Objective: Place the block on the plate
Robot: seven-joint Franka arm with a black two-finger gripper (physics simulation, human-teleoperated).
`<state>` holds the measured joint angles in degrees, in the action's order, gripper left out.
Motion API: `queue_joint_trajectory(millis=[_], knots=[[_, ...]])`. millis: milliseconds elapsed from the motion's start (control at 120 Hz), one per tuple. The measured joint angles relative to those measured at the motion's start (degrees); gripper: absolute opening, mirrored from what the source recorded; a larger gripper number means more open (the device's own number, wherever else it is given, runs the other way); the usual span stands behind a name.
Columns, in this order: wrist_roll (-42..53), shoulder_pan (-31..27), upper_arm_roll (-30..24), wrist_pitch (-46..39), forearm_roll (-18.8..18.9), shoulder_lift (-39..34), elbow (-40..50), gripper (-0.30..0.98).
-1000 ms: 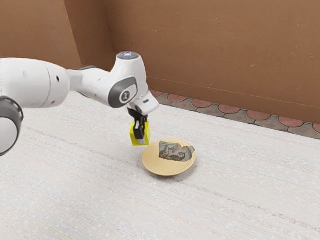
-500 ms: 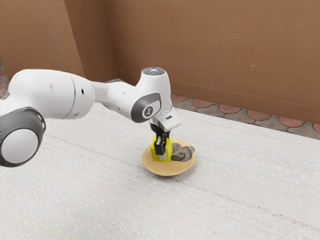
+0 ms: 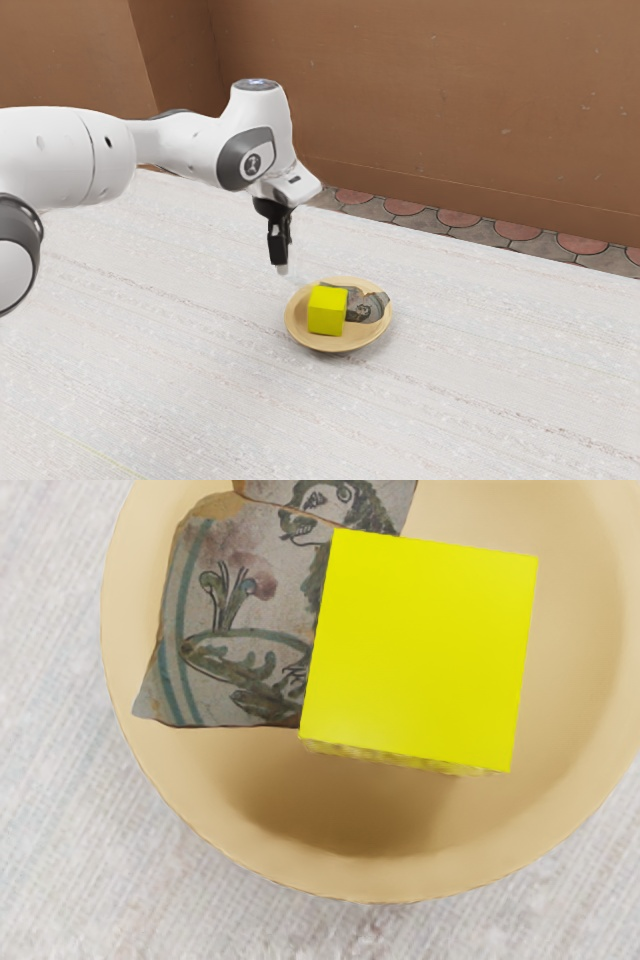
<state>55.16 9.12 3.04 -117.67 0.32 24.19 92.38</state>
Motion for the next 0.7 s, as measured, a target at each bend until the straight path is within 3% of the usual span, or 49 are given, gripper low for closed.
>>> queue_joint_trajectory(millis=[183,383,700], knots=[[-6.6,-4.8,1.1,7.2,-0.1,-6.2,-0.1,0.67],[-13.5,-6.1,1.2,15.0,1.2,-11.4,-3.7,0.68],[-21.0,-7.9,1.2,19.5,1.9,-14.6,-3.5,0.69]])
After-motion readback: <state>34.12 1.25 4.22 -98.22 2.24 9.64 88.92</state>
